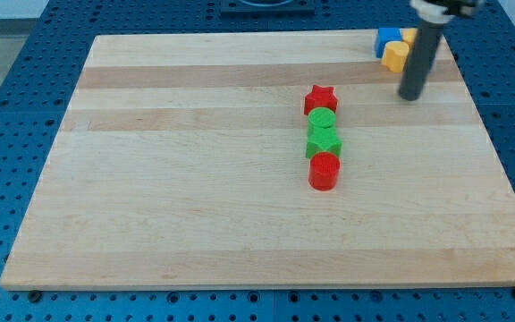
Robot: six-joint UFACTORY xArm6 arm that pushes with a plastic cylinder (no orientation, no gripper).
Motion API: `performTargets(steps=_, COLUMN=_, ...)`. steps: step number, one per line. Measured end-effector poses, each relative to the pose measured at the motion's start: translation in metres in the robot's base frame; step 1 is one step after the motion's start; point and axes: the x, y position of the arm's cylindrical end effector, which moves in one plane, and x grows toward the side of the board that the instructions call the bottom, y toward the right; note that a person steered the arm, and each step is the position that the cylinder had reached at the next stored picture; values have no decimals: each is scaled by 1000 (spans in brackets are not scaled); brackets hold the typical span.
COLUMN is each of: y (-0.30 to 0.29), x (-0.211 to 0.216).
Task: Point your arm at the yellow hexagon
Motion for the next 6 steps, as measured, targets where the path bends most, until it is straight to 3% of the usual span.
performTargets(steps=1, y=49, x=-7)
performTargets(steps=3, y=107, x=-69)
performTargets(steps=6, y=86, x=-121)
